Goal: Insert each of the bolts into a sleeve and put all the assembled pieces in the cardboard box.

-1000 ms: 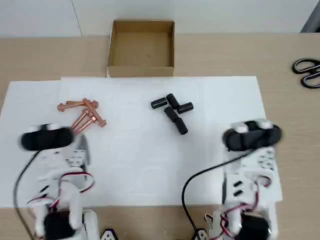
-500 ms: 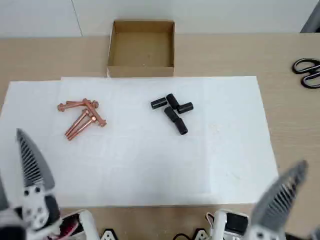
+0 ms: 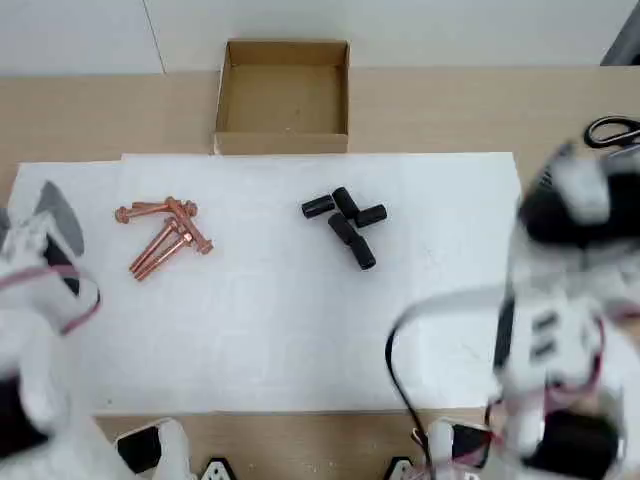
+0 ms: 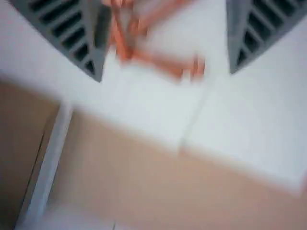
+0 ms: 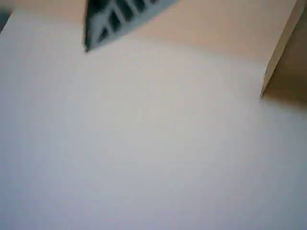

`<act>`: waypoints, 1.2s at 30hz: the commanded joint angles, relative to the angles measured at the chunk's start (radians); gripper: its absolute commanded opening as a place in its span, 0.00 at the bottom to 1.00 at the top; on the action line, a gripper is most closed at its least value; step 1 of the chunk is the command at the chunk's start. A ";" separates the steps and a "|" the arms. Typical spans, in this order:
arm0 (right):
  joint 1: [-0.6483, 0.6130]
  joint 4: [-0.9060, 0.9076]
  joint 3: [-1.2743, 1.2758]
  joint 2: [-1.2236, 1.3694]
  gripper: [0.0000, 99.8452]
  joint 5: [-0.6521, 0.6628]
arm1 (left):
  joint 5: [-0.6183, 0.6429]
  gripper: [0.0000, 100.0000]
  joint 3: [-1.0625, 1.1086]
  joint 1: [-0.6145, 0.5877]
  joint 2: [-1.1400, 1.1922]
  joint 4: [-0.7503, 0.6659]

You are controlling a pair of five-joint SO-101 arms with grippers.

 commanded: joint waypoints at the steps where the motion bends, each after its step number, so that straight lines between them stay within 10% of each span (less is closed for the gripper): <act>1: -0.035 0.234 -0.138 0.228 0.22 0.009 | -0.014 0.16 -0.071 0.003 0.164 0.092; 10: -0.223 0.720 -0.431 0.719 0.22 0.003 | -0.244 0.16 -0.085 0.130 0.342 0.201; 36: -0.461 0.421 -0.358 1.214 0.22 0.011 | -0.236 0.16 0.285 0.183 0.580 0.040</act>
